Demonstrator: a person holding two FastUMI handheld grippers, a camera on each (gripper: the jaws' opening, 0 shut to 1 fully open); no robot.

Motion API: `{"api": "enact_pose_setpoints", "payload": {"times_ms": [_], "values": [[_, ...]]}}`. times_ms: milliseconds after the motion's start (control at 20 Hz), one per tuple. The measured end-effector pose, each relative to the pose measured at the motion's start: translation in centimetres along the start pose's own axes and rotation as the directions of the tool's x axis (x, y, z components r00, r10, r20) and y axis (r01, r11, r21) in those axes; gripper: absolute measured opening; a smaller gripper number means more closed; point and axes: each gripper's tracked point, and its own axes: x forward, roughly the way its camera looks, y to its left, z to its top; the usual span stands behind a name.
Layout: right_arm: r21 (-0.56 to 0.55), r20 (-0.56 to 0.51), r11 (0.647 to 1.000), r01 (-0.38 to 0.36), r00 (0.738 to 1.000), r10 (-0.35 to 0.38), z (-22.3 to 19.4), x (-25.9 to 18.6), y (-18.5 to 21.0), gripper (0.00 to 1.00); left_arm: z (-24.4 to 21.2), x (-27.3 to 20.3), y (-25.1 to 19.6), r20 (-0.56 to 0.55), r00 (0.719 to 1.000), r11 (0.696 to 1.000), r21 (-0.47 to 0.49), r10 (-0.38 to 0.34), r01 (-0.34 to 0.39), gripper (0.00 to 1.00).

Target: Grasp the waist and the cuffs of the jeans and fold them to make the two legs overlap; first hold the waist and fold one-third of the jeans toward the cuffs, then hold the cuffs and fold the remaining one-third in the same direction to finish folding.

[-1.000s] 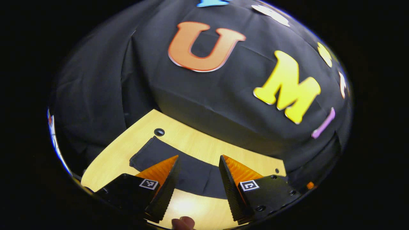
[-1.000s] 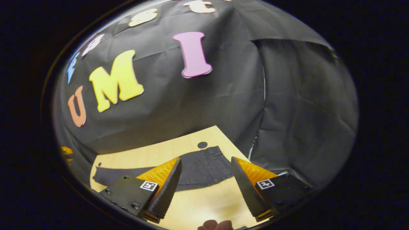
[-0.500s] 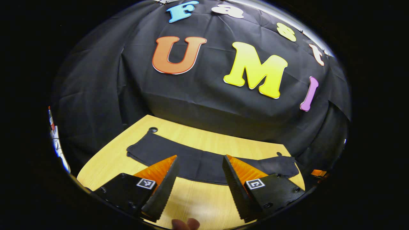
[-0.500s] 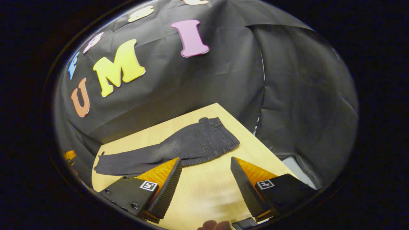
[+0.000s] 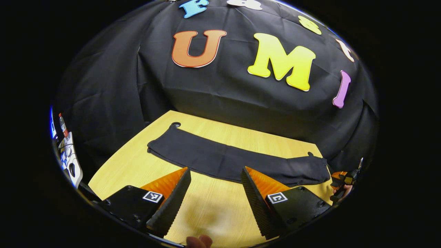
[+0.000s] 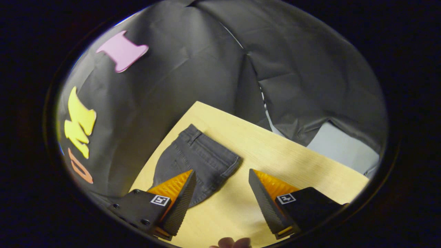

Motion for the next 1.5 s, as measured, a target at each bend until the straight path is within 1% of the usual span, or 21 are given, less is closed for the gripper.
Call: {"api": "enact_pose_setpoints", "payload": {"times_ms": [100, 250, 350, 400, 450, 500, 550, 600, 650, 800, 850, 950, 1000, 1050, 1100, 1150, 1200, 1250, 1350, 1400, 1500], "values": [[0.037, 0.004, 0.999, 0.006, 1.000, -0.006, 0.2, 1.5, -0.1, 0.96, -0.2, 0.1, -0.2, -0.013, 1.000, 1.000, 0.019, 0.013, -0.013, 0.94], [-0.004, 0.019, 1.000, -0.018, 1.000, 0.018, 0.7, 3.5, 1.2, 0.96, -0.4, 0.3, -0.1, -0.027, 0.999, 0.999, 0.027, 0.027, -0.027, 0.94], [-0.075, 0.027, 0.997, -0.012, 1.000, 0.014, 0.3, 4.4, 1.9, 0.97, -0.3, 0.3, 0.0, -0.037, 0.999, 0.999, 0.012, 0.036, -0.035, 0.94], [-0.134, 0.039, 0.991, -0.003, 0.999, 0.008, 0.0, 4.7, 2.1, 1.00, -0.4, 0.4, 0.1, -0.044, 0.998, 0.999, 0.002, 0.041, -0.041, 0.94], [-0.203, 0.063, 0.979, 0.029, 0.998, -0.016, -0.2, 4.9, 1.8, 0.89, -0.4, 0.6, 0.3, -0.047, 0.998, 0.999, -0.006, 0.046, -0.047, 0.94], [-0.270, 0.087, 0.961, 0.054, 0.996, -0.031, 0.0, 5.2, 1.8, 0.85, -0.3, 0.7, 0.4, -0.048, 0.998, 0.999, -0.014, 0.049, -0.050, 0.94], [-0.316, 0.096, 0.947, 0.061, 0.995, -0.032, -0.4, 5.2, 2.1, 0.73, -0.3, 0.7, 0.5, -0.048, 0.997, 0.998, -0.018, 0.054, -0.055, 0.94], [-0.333, 0.102, 0.941, 0.065, 0.994, -0.033, -0.3, 5.4, 2.3, 0.72, -0.4, 0.7, 0.8, -0.047, 0.997, 0.998, -0.021, 0.062, -0.063, 0.94], [-0.349, 0.110, 0.933, 0.083, 0.993, -0.047, -0.3, 5.4, 2.5, 0.55, -0.5, 0.8, 1.0, -0.046, 0.997, 0.997, -0.026, 0.068, -0.069, 0.94], [-0.417, 0.133, 0.903, 0.103, 0.990, -0.051, 0.5, 4.1, 3.8, 0.29, -0.1, 0.4, 2.4, -0.031, 0.994, 0.994, -0.037, 0.106, -0.107, 0.94], [-0.442, 0.140, 0.891, 0.100, 0.989, -0.042, 1.0, 3.5, 4.7, 0.12, 0.2, -0.1, 3.8, -0.014, 0.992, 0.992, -0.029, 0.126, -0.127, 0.94], [-0.477, 0.159, 0.877, 0.056, 0.987, 0.023, 2.0, 1.3, 7.7, 0.11, 1.4, -0.6, 5.9, 0.035, 0.986, 0.986, 0.011, 0.165, -0.166, 0.94], [-0.502, 0.168, 0.864, 0.032, 0.984, 0.061, 2.4, 0.0, 9.8, 0.11, 2.0, -0.6, 7.0, 0.063, 0.981, 0.982, 0.036, 0.182, -0.184, 0.94], [-0.539, 0.178, 0.842, 0.010, 0.979, 0.103, 2.6, -1.3, 12.4, 0.15, 2.6, -0.8, 8.0, 0.092, 0.977, 0.978, 0.056, 0.195, -0.200, 0.94], [-0.581, 0.191, 0.814, -0.007, 0.971, 0.145, 2.5, -2.6, 15.1, 0.11, 3.1, -1.0, 8.8, 0.118, 0.973, 0.976, 0.071, 0.197, -0.206, 0.94], [-0.622, 0.196, 0.782, -0.033, 0.961, 0.196, 2.2, -4.1, 18.1, 0.11, 3.6, -1.1, 9.4, 0.144, 0.969, 0.974, 0.079, 0.199, -0.212, 0.94], [-0.664, 0.194, 0.745, -0.059, 0.949, 0.248, 1.6, -5.4, 21.2, 0.11, 3.9, -1.2, 10.3, 0.163, 0.965, 0.972, 0.082, 0.207, -0.222, 0.94], [-0.705, 0.183, 0.704, -0.087, 0.937, 0.299, 0.6, -6.8, 24.2, 0.07, 4.2, -1.5, 11.1, 0.175, 0.961, 0.970, 0.077, 0.216, -0.231, 0.94], [-0.782, 0.133, 0.607, -0.145, 0.912, 0.389, -3.5, -10.4, 29.0, 0.07, 3.7, -1.2, 12.6, 0.174, 0.960, 0.973, 0.027, 0.220, -0.228, 0.94], [-0.812, 0.098, 0.558, -0.172, 0.902, 0.421, -5.6, -11.4, 31.4, 0.11, 3.4, -1.2, 13.6, 0.170, 0.960, 0.975, -0.010, 0.222, -0.224, 0.94], [-0.854, 0.029, 0.473, -0.216, 0.888, 0.459, -11.0, -12.0, 35.8, 0.11, 2.9, -1.3, 15.8, 0.168, 0.959, 0.973, -0.074, 0.228, -0.219, 0.94]]}}
